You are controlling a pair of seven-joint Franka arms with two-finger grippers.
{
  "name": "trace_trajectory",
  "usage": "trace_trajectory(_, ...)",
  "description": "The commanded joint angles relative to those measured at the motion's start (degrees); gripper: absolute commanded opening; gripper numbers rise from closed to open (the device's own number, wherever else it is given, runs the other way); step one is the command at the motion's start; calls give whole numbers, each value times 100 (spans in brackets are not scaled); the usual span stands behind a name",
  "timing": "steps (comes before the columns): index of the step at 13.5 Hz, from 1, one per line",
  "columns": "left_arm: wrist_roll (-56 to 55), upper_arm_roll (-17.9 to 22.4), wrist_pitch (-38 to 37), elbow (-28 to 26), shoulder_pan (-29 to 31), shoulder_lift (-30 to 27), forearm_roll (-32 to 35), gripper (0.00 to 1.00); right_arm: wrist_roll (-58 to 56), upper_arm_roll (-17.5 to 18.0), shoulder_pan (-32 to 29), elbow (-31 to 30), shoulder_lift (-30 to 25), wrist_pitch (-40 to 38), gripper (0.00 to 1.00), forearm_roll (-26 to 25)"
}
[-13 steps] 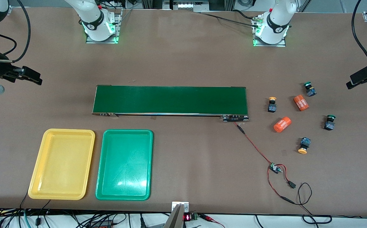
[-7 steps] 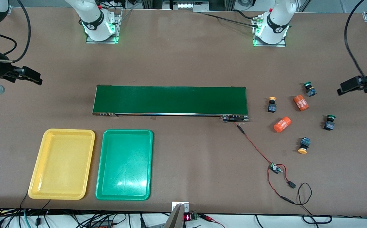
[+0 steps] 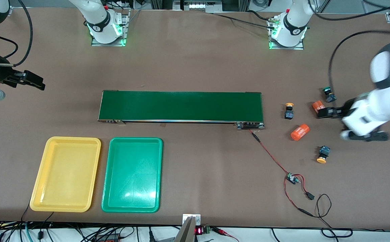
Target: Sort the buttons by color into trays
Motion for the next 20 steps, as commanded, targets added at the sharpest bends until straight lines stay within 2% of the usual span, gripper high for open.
trace_trajectory(1,116,98,217,1,-151,256,67,100,89,5,-15,-2,-7,28,100,90)
trace_trajectory(4,378,107,341,-218,-151,415,59,100,98,5,-15,-2,11,28,100,90)
trace_trajectory(6,546,98,735,-586,-134,486,-3,100,98,5,-6,-2,11,37,100,90)
trace_trajectory(11,2231,89,1439,-957,7,766,-12,100,98,5,-24,-2,11,37,100,90)
trace_trajectory(14,2989,45,1458,-957,130,1074,-20,100,89,5,-24,-2,37,63,100,99)
trace_trajectory(17,3692,36,1502,-1019,200,1127,-20,100,89,5,-24,-2,46,72,100,91)
trace_trajectory(20,4350,-244,2262,-1570,472,1066,-38,100,98,5,-15,-2,46,72,100,99)
